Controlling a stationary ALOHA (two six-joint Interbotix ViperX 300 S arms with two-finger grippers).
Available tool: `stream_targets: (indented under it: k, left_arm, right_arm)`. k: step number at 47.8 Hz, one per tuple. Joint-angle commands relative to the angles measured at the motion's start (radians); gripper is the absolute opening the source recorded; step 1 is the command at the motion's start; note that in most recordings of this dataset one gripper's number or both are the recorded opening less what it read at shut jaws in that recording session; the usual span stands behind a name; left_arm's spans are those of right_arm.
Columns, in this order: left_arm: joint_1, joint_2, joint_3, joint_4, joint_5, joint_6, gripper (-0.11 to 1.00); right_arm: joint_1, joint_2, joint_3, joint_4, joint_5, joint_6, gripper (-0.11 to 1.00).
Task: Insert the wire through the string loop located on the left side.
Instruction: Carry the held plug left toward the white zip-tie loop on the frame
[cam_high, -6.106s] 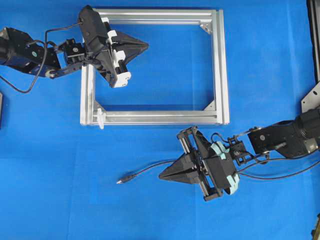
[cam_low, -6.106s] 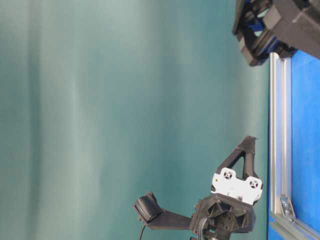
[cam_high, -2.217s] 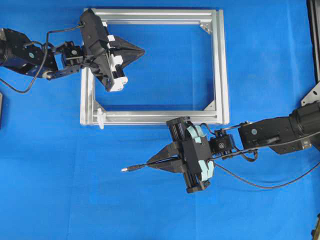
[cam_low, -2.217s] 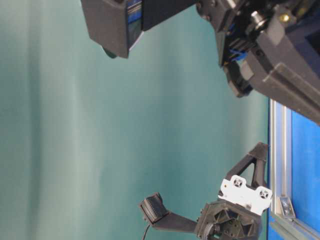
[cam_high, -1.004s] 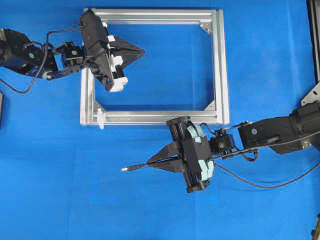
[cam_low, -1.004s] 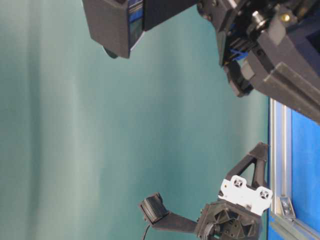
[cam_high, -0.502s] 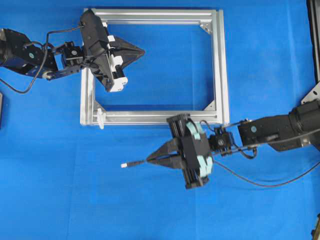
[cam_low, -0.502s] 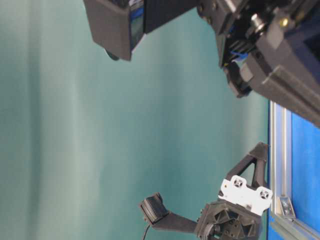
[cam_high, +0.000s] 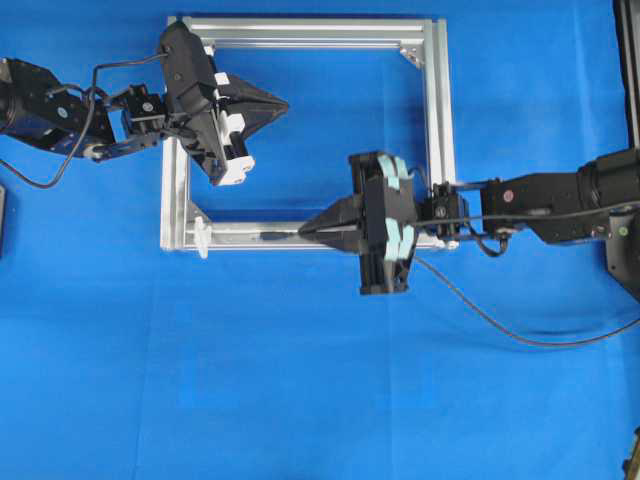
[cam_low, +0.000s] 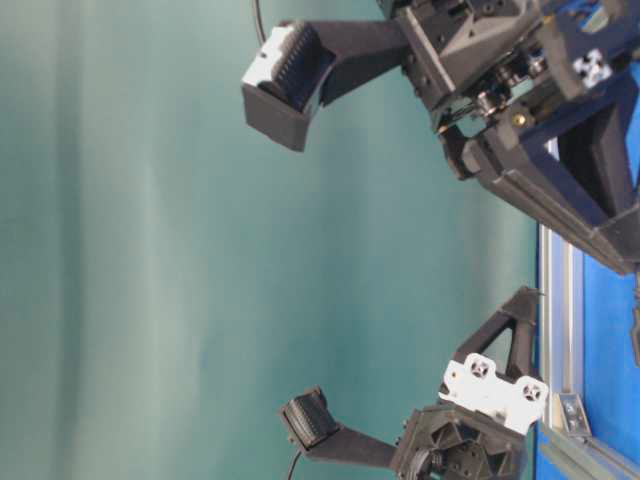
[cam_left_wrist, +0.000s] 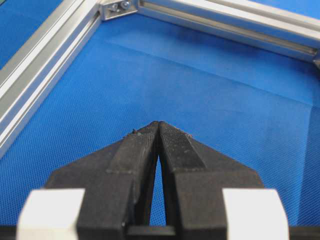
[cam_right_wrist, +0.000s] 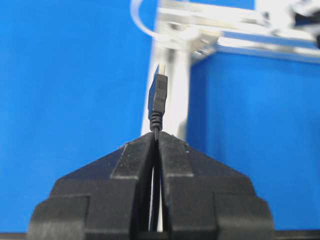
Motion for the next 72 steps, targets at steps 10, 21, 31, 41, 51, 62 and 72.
stream_targets:
  k: [10,21,31,41,51,62,72]
  left_arm:
    - [-0.003,-0.034,-0.008,0.002,-0.005,0.0,0.0]
    - [-0.005,-0.034,-0.009,0.003,-0.005,-0.002,0.0]
    - [-0.006,-0.034,-0.009,0.002,-0.005,-0.002,0.0]
    - [-0.006,-0.034,-0.009,0.002,-0.005,-0.002,0.0]
    - [-0.005,-0.034,-0.009,0.002,-0.005,-0.002,0.0]
    - [-0.006,-0.034,-0.011,0.002,-0.005,-0.002,0.0]
    - [-0.006,-0.034,-0.011,0.002,-0.005,-0.002,0.0]
  right_arm:
    - [-0.021,-0.034,-0.002,0.0,-0.008,-0.008,0.0]
    - [-0.023,-0.011,-0.021,0.0,-0.037,-0.009,0.0]
    - [-0.021,0.031,-0.071,-0.005,-0.046,-0.014,0.0]
    - [-0.021,0.066,-0.114,-0.014,-0.046,-0.014,0.0]
    - [-0.021,0.095,-0.143,-0.018,-0.049,-0.014,0.0]
    - [-0.018,0.121,-0.161,-0.023,-0.08,-0.014,0.0]
    - [-0.011,0.132,-0.173,-0.032,-0.084,-0.014,0.0]
